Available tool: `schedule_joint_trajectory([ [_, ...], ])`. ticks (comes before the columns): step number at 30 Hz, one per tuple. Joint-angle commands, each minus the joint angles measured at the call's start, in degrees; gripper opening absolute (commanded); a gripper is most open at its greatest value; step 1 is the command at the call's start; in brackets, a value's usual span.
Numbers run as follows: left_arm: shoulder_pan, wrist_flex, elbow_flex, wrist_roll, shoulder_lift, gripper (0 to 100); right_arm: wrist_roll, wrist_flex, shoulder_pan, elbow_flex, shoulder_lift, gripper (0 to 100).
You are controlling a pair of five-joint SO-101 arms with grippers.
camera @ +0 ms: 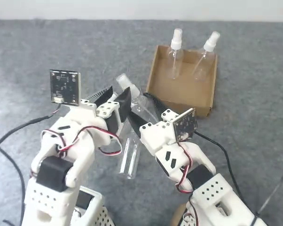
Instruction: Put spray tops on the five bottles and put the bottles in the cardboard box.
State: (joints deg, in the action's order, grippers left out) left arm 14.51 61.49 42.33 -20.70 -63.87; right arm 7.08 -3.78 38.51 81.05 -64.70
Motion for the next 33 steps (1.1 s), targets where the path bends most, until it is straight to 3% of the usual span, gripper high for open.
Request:
schedule_joint_trajectory([
  [1,-0.3,1.1,-3.8,0.5,-0.7,14,0.7,-1.4,-0.5,-1.8,-1.4,0.6],
  [7,-0.8,1.5,-8.2,5.9,-1.1,24,0.7,-1.4,-0.7,-1.8,-1.4,0.6],
  [12,-4.7,5.4,-11.1,6.7,-9.1,27,0.7,-1.4,-4.1,-2.2,-1.4,0.6],
  [18,-6.9,2.3,5.9,14.6,-19.9,27,0.8,0.1,-5.6,-4.7,-1.4,0.6],
  [23,-5.0,-5.5,20.8,14.5,-20.8,27,0.8,5.9,-7.3,-12.7,-1.3,0.6],
  [27,-1.9,-6.9,25.5,14.7,-21.0,27,0.7,12.1,-7.3,-21.0,2.1,0.6],
  [33,2.5,-6.9,27.6,14.8,-21.2,28,0.7,15.4,-6.5,-34.3,19.0,0.6],
])
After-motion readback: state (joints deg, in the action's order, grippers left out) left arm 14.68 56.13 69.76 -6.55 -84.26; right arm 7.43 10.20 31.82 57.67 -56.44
